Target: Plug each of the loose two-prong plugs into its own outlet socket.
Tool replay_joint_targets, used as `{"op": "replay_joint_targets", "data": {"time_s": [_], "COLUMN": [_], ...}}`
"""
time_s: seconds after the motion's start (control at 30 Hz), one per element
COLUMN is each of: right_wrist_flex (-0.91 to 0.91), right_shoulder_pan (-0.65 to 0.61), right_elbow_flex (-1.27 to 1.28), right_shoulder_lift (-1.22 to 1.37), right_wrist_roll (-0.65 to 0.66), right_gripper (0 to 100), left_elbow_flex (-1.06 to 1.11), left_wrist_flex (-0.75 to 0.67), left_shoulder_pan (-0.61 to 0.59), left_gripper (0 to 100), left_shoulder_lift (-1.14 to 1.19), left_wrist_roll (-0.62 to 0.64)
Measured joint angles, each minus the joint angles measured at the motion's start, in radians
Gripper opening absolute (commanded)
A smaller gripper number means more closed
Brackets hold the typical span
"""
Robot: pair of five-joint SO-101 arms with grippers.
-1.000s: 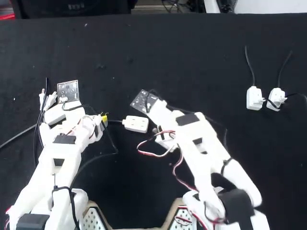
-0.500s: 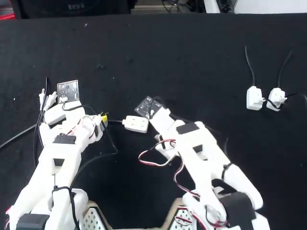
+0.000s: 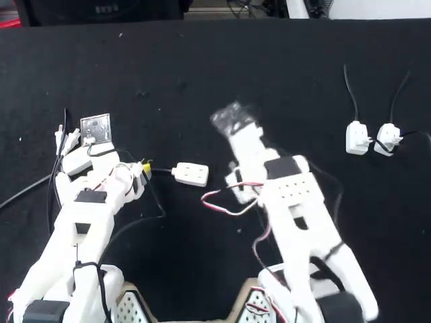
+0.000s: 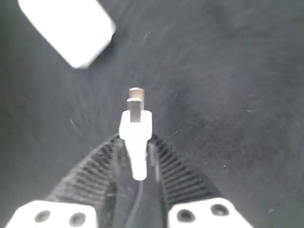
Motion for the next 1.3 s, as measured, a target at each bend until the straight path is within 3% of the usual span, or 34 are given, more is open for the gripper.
{"op": "replay_joint_targets", "data": {"time_s": [0.13,0.3,0.53,0.9,1.13,1.3], "right_wrist_flex": [-0.092,-0.388,-0.605,-0.592,-0.351,-0.328], "right_shoulder_pan": [-0.104,-0.203,-0.259,-0.305,-0.347,-0.381], "right_elbow_flex": [-0.031,0.006,0.038,0.038,0.095,0.186], "right_shoulder_lift": [-0.032,0.020,0.101,0.098,-0.084,-0.181], "right_wrist_roll": [-0.233,-0.499,-0.578,-0.477,-0.144,0.023], "right_gripper": [1.1,1.1,1.1,1.1,1.1,1.1], "left_elbow_flex": [0.000,0.000,0.000,0.155,0.166,0.166], "left_wrist_flex": [0.000,0.000,0.101,0.123,0.132,0.157], "left_shoulder_pan": [0.000,0.000,0.000,0.023,-0.025,-0.028], "left_gripper": [25,25,25,25,25,25], "left_shoulder_lift": [0.000,0.000,-0.069,-0.430,-0.534,-0.543], "left_wrist_roll": [0.002,0.002,0.002,0.002,0.002,0.002]}}
